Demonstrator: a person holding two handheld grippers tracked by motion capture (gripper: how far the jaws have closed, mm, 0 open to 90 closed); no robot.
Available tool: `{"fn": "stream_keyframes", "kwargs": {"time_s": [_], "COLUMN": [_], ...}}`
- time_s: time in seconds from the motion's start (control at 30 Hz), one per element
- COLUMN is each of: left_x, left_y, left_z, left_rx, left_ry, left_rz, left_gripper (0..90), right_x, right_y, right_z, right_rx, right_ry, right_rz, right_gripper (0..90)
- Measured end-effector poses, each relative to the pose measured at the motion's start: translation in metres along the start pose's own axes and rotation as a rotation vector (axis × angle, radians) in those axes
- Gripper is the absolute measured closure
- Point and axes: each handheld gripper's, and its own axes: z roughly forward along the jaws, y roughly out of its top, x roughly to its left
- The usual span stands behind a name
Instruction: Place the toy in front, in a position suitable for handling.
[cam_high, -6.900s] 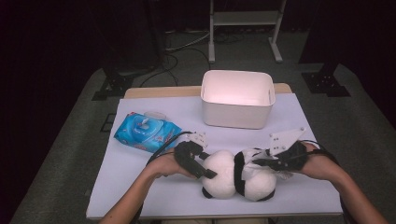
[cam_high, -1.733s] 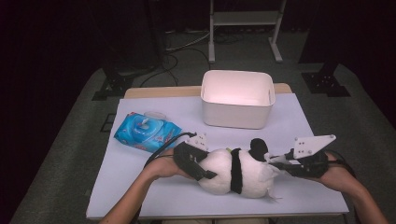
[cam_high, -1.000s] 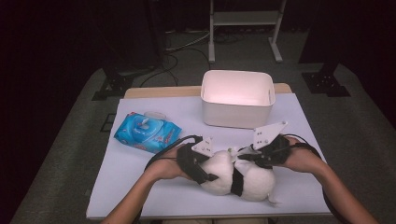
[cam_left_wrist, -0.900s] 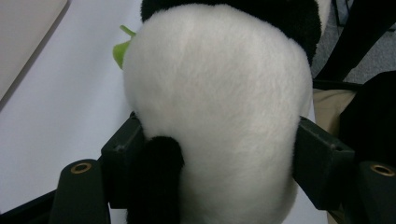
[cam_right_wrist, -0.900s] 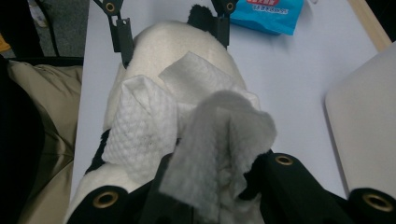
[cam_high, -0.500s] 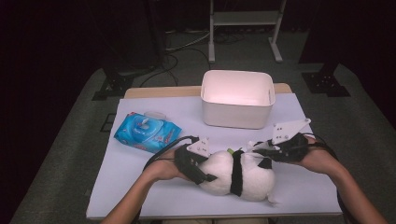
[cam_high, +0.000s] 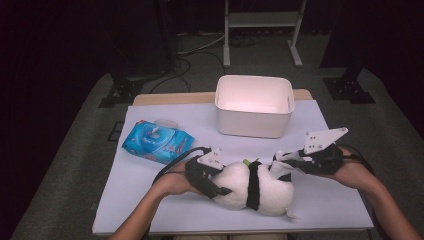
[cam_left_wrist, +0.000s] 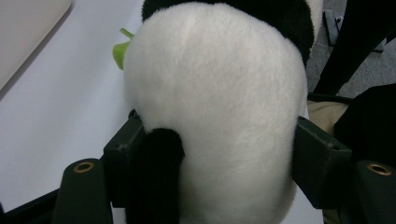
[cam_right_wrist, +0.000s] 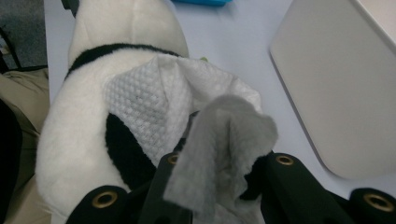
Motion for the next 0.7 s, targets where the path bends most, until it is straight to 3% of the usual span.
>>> {"fn": "stream_keyframes", "kwargs": {"time_s": [0.17,0.4,0.53,0.7], "left_x": [-0.001,-0.001,-0.001,-0.001], "left_y": [0.003,0.005,0.005,0.004], "left_z": [0.001,0.001,0.001,0.001], "left_rx": [0.016,0.029,0.03,0.02], "left_ry": [0.004,0.003,0.005,0.004], "left_rz": [0.01,0.019,0.005,-0.008], "left_gripper": [29.5,29.6,29.5,29.6], "right_x": [-0.002,-0.006,-0.002,-0.003], "right_y": [-0.001,0.014,0.021,0.016], "right_z": [0.0,0.014,0.022,0.014], "right_rx": [0.002,0.002,0.013,0.006], "right_ry": [-0.009,0.008,0.02,0.01], "right_rz": [0.01,-0.014,-0.037,-0.022], "right_gripper": [77.3,77.3,77.3,77.3]}}
